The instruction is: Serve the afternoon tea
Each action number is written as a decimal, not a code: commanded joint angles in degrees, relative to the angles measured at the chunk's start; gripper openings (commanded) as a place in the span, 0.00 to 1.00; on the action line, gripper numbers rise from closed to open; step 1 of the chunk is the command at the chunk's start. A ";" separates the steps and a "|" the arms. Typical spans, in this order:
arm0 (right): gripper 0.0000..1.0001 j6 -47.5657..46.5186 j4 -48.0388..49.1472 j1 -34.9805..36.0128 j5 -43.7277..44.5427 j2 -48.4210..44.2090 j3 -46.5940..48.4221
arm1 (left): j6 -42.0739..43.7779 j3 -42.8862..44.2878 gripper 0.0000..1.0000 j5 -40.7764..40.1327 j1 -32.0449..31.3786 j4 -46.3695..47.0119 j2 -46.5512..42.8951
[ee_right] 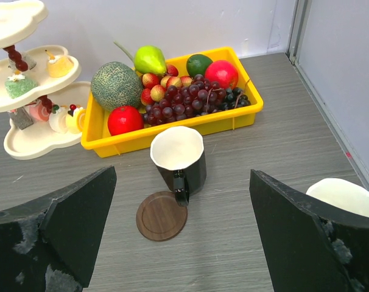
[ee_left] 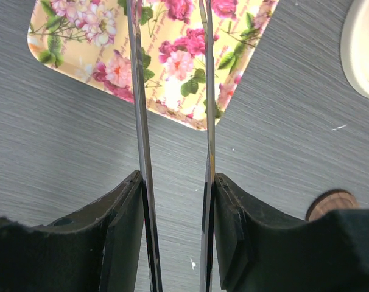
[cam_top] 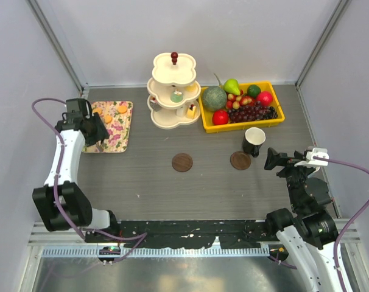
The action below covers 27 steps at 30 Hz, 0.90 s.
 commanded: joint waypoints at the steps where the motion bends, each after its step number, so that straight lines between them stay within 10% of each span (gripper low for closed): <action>1: 0.98 -0.17 2.34 0.21 -0.02 -0.38 0.32 | -0.12 5.66 0.51 2.94 2.25 2.92 5.09; 27: 0.98 -0.43 2.51 0.21 0.77 1.20 0.15 | -1.35 20.44 0.58 -1.37 6.82 4.41 24.96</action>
